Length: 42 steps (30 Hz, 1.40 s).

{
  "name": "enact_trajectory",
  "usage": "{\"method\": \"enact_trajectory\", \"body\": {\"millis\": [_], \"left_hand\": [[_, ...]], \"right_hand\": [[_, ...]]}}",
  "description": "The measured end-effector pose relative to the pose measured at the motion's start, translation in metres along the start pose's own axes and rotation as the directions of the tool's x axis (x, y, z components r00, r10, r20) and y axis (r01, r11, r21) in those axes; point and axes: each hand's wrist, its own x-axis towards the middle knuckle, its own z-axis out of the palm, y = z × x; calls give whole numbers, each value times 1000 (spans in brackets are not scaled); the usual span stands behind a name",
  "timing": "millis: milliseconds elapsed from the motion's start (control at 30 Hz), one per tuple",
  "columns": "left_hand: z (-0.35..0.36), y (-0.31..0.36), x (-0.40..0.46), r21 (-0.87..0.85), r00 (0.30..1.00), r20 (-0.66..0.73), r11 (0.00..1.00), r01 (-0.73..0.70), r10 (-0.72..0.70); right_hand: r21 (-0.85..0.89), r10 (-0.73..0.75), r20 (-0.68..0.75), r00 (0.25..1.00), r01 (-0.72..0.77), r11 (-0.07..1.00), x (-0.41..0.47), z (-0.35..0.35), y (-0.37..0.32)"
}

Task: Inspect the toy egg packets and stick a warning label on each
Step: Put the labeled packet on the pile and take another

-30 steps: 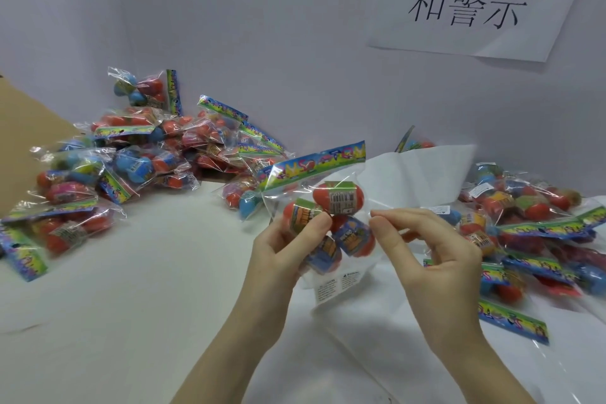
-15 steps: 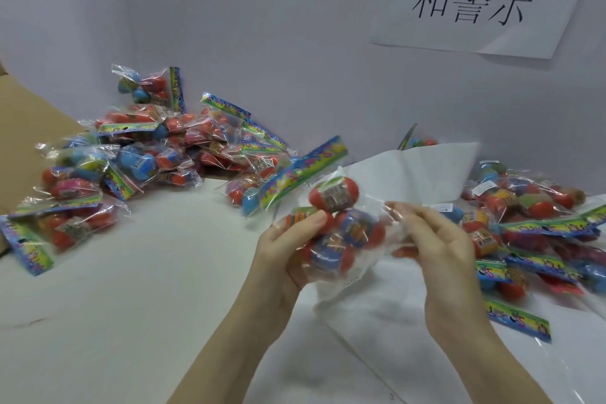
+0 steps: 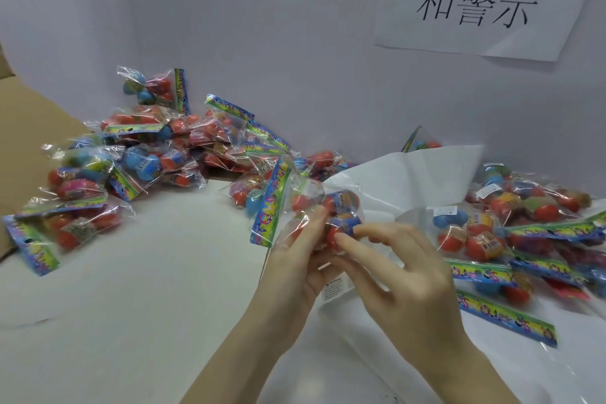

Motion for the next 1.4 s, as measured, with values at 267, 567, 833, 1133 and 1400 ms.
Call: {"method": "enact_trajectory", "body": {"millis": [267,567,833,1133,1400], "left_hand": [[-1,-4,-2,57,997,54,997,-52,49],[0,-7,-3,42,997,47,997,-67,65],[-1,-8,-3,15,998,19,998,-54,53],[-5,-1,-4,-70,988,151,998,-10,20],[-8,-2,-3,224,948,281,951,-215,149]], "right_hand": [[76,58,-4,998,-58,995,1,-3,4],[45,106,-42,993,-104,994,1,1,-2],[35,104,-63,993,-102,994,1,3,-5],[-37,-10,-50,999,8,999,-1,3,-1],[343,508,-76,858,-456,821,7,-6,1]]}}
